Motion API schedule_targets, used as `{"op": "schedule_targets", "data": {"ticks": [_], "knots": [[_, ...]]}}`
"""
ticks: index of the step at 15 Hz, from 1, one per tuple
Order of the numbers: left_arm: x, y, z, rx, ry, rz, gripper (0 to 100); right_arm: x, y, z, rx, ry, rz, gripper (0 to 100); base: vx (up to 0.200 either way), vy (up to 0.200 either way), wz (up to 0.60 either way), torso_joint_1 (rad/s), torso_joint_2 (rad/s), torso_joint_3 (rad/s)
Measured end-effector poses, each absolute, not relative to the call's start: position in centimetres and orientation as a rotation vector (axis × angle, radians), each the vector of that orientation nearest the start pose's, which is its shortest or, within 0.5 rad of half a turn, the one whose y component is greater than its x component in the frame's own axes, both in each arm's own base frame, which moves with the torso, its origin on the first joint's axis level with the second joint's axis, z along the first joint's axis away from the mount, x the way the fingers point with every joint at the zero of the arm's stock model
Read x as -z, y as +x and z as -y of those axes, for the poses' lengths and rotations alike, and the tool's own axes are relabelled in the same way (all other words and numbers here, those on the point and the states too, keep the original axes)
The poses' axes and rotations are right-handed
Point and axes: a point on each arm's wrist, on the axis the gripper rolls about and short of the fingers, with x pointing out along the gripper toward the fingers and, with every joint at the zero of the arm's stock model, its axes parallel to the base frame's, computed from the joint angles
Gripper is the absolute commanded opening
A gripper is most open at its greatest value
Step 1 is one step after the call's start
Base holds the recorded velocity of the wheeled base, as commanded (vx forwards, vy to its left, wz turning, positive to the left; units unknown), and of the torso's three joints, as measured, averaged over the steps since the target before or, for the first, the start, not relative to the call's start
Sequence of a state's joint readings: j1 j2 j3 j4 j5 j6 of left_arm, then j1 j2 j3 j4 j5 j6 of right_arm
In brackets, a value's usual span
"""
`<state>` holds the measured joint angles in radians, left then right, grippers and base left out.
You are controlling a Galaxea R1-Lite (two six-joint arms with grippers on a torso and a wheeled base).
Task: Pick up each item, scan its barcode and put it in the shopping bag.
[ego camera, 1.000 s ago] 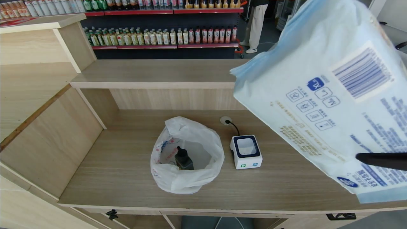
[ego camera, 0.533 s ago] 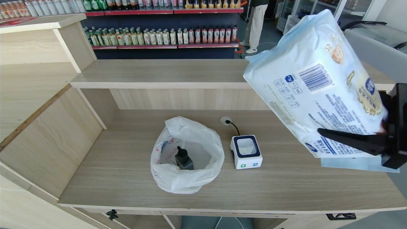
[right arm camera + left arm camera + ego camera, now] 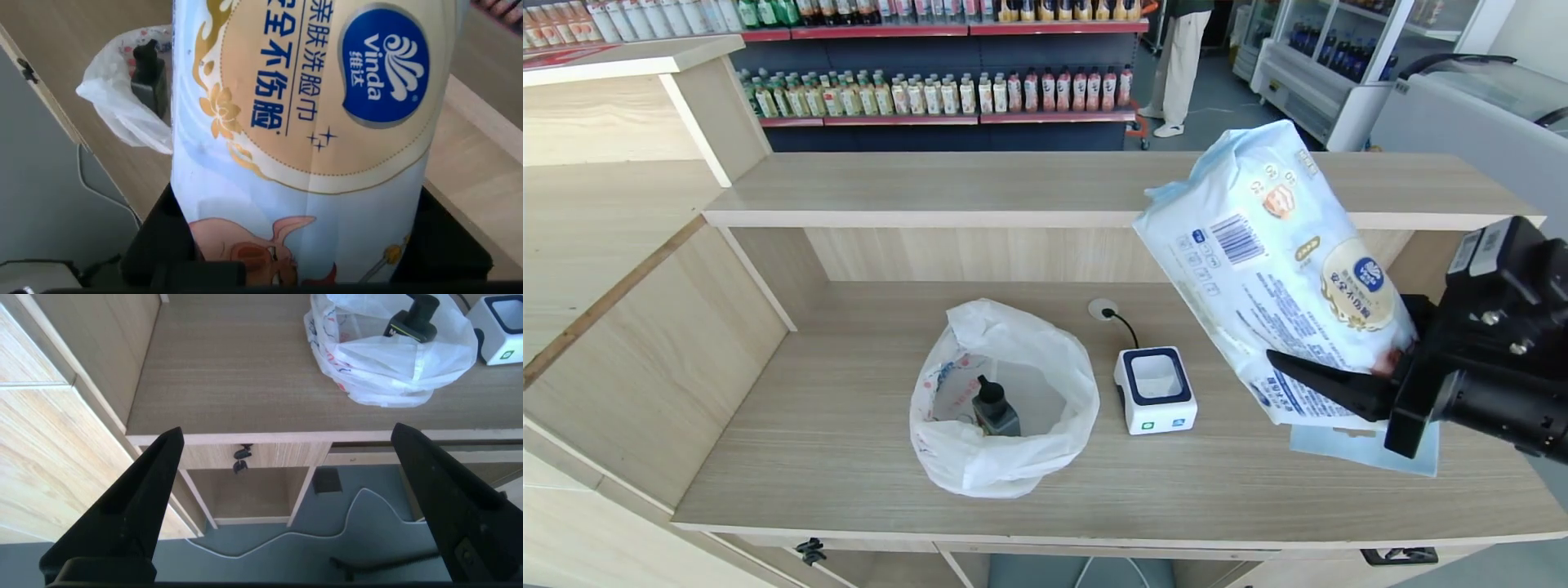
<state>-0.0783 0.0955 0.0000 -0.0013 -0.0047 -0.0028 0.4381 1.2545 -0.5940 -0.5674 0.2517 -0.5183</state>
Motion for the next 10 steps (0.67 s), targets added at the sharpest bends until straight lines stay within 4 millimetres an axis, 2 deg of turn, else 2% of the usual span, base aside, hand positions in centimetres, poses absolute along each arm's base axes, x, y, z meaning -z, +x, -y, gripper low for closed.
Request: {"op": "schedule_targets", "data": {"ticks": [5,10], "knots": [[-7.7,-1.5,-0.1,0.082,0.001,-0.094,100,-22.3,17.4,-10.8,-0.761,-0.496,0.213,0,0.0,0.0,0.0,0.0,0.0,0.0],[-7.7,-1.5,-0.1,0.083,0.001,-0.094,100,-22.0,17.8,-10.5,-0.742,-0.502,0.198,0,0.0,0.0,0.0,0.0,0.0,0.0]]}}
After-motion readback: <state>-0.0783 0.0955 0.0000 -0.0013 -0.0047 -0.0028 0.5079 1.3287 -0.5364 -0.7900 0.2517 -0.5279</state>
